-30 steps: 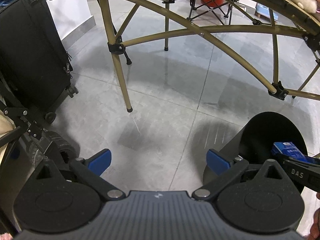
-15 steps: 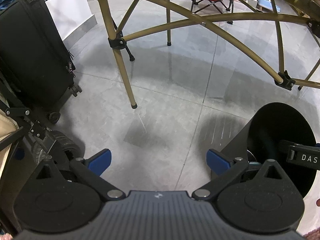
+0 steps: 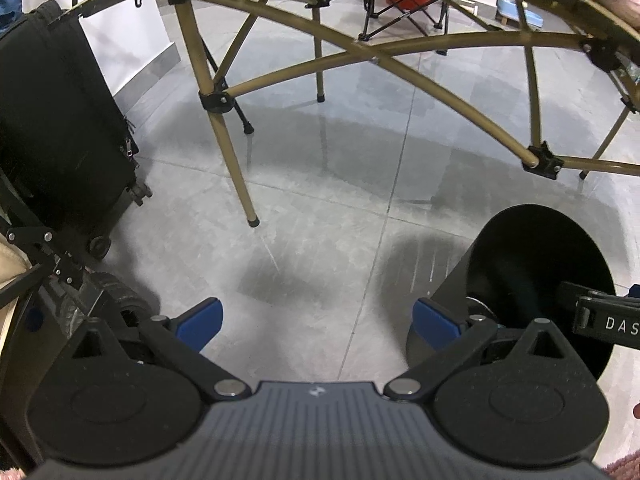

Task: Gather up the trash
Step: 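Raise both tools from the bin back toward the table, then grasp the clear plastic bag with the right gripper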

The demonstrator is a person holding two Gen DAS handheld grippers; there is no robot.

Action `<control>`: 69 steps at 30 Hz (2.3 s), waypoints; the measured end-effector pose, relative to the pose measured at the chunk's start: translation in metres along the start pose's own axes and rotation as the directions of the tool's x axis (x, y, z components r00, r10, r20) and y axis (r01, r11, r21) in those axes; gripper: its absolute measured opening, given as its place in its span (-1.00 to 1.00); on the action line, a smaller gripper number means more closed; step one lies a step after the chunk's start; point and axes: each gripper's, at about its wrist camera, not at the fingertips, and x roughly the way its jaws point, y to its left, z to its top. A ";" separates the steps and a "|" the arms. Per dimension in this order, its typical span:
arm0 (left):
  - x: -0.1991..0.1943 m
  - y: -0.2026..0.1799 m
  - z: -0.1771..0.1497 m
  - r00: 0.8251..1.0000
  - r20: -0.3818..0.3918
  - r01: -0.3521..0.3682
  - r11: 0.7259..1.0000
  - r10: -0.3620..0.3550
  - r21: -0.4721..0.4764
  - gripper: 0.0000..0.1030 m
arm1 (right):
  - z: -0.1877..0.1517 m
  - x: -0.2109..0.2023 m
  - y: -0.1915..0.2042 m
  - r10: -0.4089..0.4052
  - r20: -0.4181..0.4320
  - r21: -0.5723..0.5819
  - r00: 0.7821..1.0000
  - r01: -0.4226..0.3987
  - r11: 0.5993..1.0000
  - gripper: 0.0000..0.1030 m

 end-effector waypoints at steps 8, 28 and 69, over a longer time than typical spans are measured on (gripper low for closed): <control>-0.017 -0.010 -0.002 0.999 0.038 0.022 1.000 -0.022 0.013 1.00 | -0.005 -0.025 -0.011 -0.002 0.045 0.019 0.999 0.001 1.000 1.00; -0.094 -0.046 -0.012 0.971 0.202 0.125 0.991 -0.131 0.042 1.00 | -0.027 -0.106 -0.065 -0.018 0.199 0.099 0.980 -0.002 0.995 1.00; -0.111 -0.129 0.158 0.899 0.395 0.181 0.982 -0.187 0.053 1.00 | 0.135 -0.106 -0.123 0.029 0.595 0.110 0.803 -0.117 0.987 0.57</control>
